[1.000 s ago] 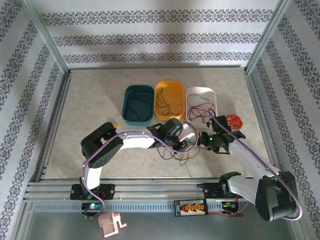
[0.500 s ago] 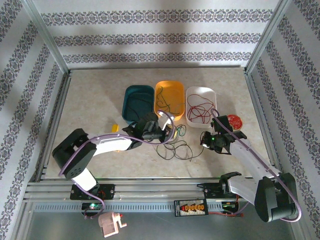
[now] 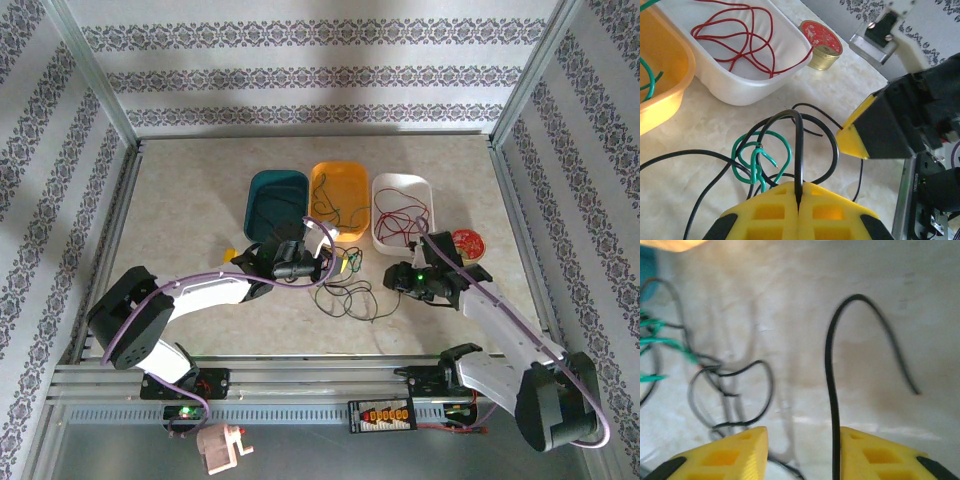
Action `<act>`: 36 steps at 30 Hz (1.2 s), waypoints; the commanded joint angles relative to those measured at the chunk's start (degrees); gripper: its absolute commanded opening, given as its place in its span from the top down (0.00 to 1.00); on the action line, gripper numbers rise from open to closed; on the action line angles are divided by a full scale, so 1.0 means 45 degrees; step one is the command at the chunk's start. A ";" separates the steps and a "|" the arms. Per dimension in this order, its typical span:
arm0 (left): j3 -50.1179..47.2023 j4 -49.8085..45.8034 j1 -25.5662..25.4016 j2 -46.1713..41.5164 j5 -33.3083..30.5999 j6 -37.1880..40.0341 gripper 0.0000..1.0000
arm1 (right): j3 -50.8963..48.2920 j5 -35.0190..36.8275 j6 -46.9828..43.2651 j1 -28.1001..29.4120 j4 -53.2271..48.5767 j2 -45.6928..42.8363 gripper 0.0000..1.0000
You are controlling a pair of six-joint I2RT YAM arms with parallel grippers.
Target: Untangle the cables
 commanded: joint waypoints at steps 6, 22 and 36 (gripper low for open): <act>0.0091 0.0163 0.0018 0.0247 0.0409 -0.0207 1.00 | 0.1266 -0.0352 -0.0559 0.2128 0.1266 -0.0206 0.49; -0.0275 -0.0153 -0.0064 -0.0237 -0.0076 -0.0201 1.00 | 0.2540 0.1900 -0.0258 0.2615 0.2334 0.2766 1.00; -0.1977 -0.0659 0.1160 -0.1590 -0.4028 -0.1770 1.00 | -0.0356 0.0971 0.0075 -0.0312 0.0386 -0.0968 1.00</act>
